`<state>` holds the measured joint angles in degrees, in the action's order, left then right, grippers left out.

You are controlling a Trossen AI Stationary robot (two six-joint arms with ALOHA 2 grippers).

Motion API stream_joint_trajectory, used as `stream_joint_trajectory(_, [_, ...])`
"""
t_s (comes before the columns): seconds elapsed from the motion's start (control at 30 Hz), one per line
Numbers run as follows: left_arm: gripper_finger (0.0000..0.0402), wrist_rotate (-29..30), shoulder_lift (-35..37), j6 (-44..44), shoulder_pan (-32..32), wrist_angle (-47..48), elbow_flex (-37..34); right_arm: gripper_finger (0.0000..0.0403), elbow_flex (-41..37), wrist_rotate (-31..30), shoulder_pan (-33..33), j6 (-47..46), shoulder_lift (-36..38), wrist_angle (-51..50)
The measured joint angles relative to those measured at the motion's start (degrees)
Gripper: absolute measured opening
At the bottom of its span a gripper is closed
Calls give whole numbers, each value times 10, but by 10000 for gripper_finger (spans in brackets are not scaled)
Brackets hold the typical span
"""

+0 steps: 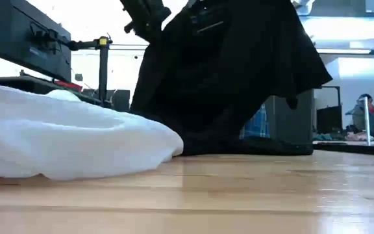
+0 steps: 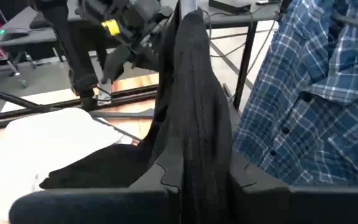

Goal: Hang clothes
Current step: Hang the black shirt on the rack

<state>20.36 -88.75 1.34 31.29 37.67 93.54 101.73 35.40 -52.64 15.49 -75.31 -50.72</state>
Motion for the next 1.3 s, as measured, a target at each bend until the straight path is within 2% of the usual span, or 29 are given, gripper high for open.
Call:
stream_joint_trajectory(0.13, [17, 8, -12, -3, -1, -1, 0, 30, 0, 1, 0, 0, 0, -1])
stream_joint_trajectory(0.2, [7, 16, -10, -2, -2, 4, 3, 30, 0, 2, 0, 0, 0, -1])
stream_joint_trajectory(0.43, [0, 22, 44, 27, -14, 62, 43, 30, 0, 12, -4, 0, 1, 0])
stream_joint_trajectory(0.63, [0, 6, 104, 99, -10, 106, 64, 30, 0, 12, -4, 2, 1, 0])
stream_joint_trajectory(0.73, [0, 5, 126, 127, 13, 118, 67, 30, 0, 13, -4, 9, 1, -1])
stream_joint_trajectory(0.93, [0, 2, 132, 144, 65, 126, 67, 30, 0, 69, -4, -1, 1, 14])
stream_joint_trajectory(1.1, [0, -54, 128, 118, 76, 127, 66, 30, 0, 70, -4, -19, 1, 26])
stream_joint_trajectory(1.3, [3, -177, 131, -14, 56, 129, 66, 30, 0, 66, -4, -22, 1, 24])
